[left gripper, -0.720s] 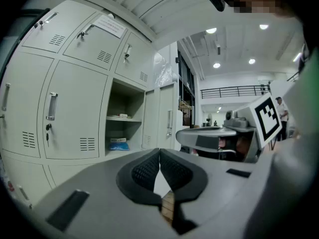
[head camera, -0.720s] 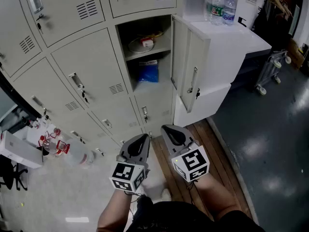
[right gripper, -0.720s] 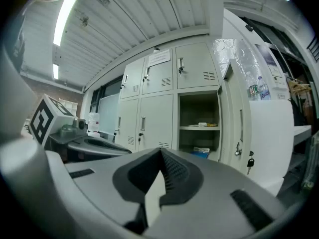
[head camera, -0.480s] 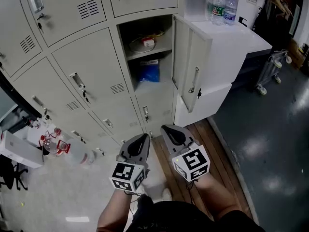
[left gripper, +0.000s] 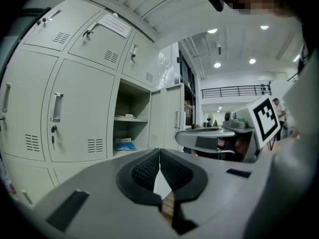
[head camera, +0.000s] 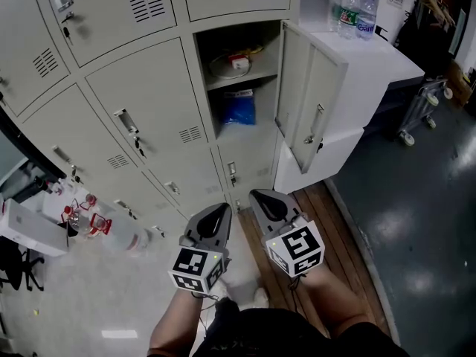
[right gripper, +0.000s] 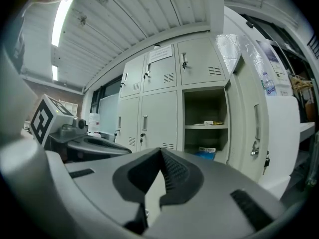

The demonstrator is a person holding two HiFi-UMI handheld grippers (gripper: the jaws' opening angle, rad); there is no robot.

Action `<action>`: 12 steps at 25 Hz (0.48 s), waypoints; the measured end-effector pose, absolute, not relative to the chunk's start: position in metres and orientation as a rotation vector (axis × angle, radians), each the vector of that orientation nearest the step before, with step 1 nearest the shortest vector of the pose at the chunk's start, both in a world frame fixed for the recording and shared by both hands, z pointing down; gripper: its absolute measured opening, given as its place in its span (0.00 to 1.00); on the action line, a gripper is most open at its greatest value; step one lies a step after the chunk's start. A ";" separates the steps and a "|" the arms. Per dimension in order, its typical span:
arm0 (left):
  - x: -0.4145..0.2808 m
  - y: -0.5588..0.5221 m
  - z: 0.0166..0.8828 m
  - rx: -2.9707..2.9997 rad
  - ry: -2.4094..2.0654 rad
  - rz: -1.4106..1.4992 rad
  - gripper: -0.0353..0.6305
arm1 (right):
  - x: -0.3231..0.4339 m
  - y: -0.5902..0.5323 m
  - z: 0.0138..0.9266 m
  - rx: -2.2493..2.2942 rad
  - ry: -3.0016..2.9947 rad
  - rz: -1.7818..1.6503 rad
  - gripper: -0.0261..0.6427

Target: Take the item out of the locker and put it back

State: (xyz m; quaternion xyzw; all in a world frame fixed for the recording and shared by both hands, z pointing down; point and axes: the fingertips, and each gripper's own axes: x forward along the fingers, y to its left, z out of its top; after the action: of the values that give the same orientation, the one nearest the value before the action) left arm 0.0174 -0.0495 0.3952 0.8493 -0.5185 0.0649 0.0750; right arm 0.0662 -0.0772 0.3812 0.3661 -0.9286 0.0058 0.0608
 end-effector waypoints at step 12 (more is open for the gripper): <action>-0.033 -0.073 0.400 2.560 -1.490 0.168 0.06 | 0.015 -0.099 0.387 1.138 -2.745 0.002 0.04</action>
State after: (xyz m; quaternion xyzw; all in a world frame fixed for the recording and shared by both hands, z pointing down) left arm -0.0326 -0.0730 0.4005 0.8595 -0.5004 0.0566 0.0873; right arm 0.0151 -0.0993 0.3867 0.3816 -0.9204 0.0008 0.0851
